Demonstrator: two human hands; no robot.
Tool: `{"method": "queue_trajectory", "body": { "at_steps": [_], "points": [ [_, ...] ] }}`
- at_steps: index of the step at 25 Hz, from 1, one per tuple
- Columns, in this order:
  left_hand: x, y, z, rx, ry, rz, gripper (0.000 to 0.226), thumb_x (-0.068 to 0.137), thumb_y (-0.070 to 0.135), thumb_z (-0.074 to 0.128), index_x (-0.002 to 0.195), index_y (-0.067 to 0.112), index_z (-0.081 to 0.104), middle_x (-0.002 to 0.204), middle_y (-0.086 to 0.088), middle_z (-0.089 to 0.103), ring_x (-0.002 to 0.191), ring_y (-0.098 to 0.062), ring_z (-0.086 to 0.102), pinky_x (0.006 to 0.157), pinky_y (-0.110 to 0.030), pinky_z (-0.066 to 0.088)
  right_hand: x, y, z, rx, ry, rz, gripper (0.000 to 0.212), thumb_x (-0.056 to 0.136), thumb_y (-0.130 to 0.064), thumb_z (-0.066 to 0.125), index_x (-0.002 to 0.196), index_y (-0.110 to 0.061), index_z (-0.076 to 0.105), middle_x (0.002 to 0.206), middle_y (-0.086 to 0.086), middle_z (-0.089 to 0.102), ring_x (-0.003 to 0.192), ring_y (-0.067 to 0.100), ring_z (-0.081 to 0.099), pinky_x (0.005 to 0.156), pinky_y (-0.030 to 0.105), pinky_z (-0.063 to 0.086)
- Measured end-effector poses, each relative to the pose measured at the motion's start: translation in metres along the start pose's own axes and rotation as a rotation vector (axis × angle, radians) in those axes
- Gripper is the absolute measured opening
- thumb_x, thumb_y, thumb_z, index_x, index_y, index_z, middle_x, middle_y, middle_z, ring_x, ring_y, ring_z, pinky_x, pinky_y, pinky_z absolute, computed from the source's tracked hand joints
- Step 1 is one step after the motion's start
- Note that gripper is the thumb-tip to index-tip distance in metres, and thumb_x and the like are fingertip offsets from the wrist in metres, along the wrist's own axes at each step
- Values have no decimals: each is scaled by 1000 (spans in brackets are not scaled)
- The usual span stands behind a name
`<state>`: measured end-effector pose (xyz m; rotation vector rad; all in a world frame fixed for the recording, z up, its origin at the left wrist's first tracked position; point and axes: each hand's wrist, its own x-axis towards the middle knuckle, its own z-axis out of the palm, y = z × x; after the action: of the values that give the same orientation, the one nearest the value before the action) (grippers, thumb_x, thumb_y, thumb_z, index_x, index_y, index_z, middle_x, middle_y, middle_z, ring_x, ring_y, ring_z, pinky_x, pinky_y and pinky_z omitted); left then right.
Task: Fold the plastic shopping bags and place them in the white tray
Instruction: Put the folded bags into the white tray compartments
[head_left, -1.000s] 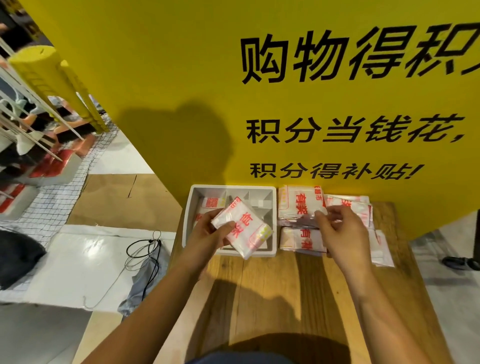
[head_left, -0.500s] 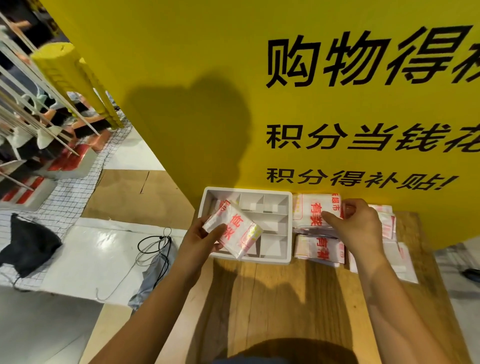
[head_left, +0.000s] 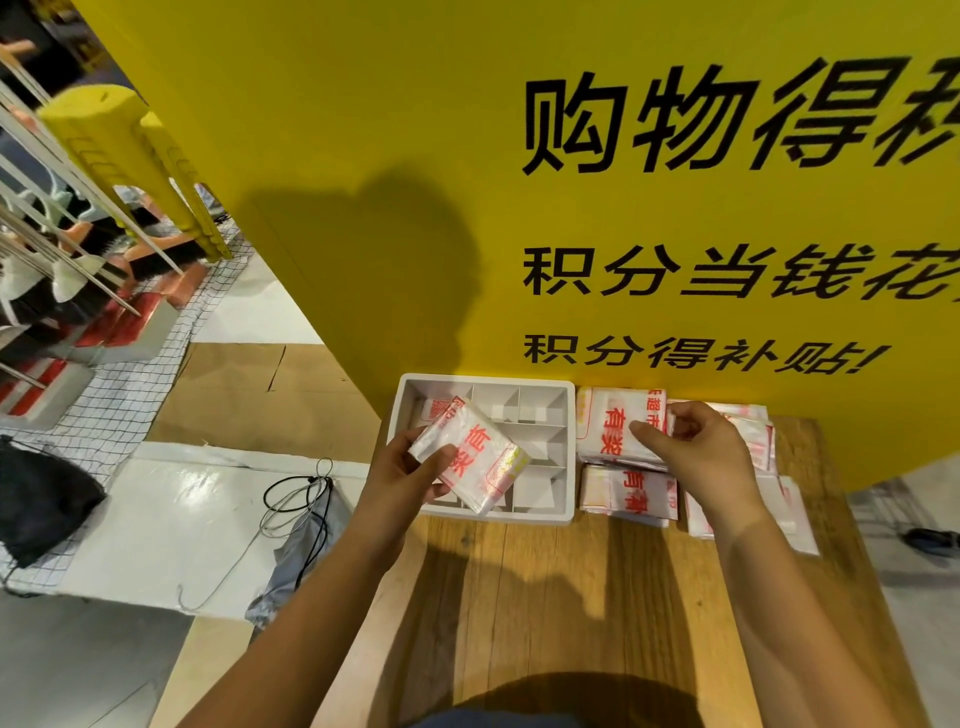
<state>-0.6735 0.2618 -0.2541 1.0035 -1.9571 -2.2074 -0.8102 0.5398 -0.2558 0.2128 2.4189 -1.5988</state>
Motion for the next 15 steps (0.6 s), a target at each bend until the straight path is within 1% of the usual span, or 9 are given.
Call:
{"method": "queue_trajectory", "body": {
  "at_steps": [2,3,4,6,8,10,12,14,15],
  "points": [
    [-1,-1,-1,1,-2,0,27,93,18,67,120,15,60,106,-1,76,100,-18,73,89,-40,57,-5,-2,1,16,11,-31,26,83,-26,79,103,-19,64,98,-6,70,89,6,64,70,27,50],
    [-3,-1,-1,1,-6,4,28,93,18,67,120,15,60,107,-2,76,100,-18,72,89,-41,58,-7,-4,1,21,11,-36,30,85,-24,78,109,-20,61,102,-6,68,88,1,62,68,23,48],
    [-4,-2,-1,-1,-11,8,29,93,18,67,121,15,60,108,-2,75,101,-18,72,89,-41,58,-9,-6,2,25,0,-36,37,86,-23,77,117,-21,57,105,-7,66,88,0,61,68,21,46],
    [-7,-2,-3,-4,-17,13,29,93,19,67,121,16,59,109,-2,75,100,-17,73,87,-39,59,-10,-8,5,13,-25,-32,51,89,-22,74,133,-22,49,110,-7,61,93,10,62,74,25,49],
    [-10,-3,-4,-3,-18,18,28,93,20,67,120,18,59,106,2,76,98,-15,73,82,-34,59,-9,-6,5,24,-14,-23,50,91,-22,72,136,-21,49,116,-5,64,102,17,63,86,35,53],
    [-11,-4,-7,-10,-16,22,27,94,21,66,120,21,59,104,4,76,97,-14,73,80,-33,59,-9,-5,-2,182,22,24,38,92,-19,69,128,-19,54,117,5,69,99,22,68,83,38,56],
    [-11,-4,-11,-26,-8,27,28,95,22,65,122,21,59,105,3,76,99,-16,73,82,-34,59,-12,-9,-14,478,53,145,29,93,-16,67,120,-16,58,115,12,71,97,24,71,77,36,57],
    [-11,-4,-15,-41,-9,32,27,96,22,64,122,20,59,106,1,75,100,-17,72,83,-34,59,-17,-15,-23,751,-39,252,28,93,-17,65,120,-12,59,117,14,71,99,24,71,73,35,60],
    [-10,-4,-16,-50,-13,31,25,97,21,62,122,19,58,107,0,75,100,-17,72,82,-33,59,-21,-19,-24,826,-114,277,33,93,-18,64,124,-10,58,116,13,71,97,23,72,67,30,61]
  ]
}}
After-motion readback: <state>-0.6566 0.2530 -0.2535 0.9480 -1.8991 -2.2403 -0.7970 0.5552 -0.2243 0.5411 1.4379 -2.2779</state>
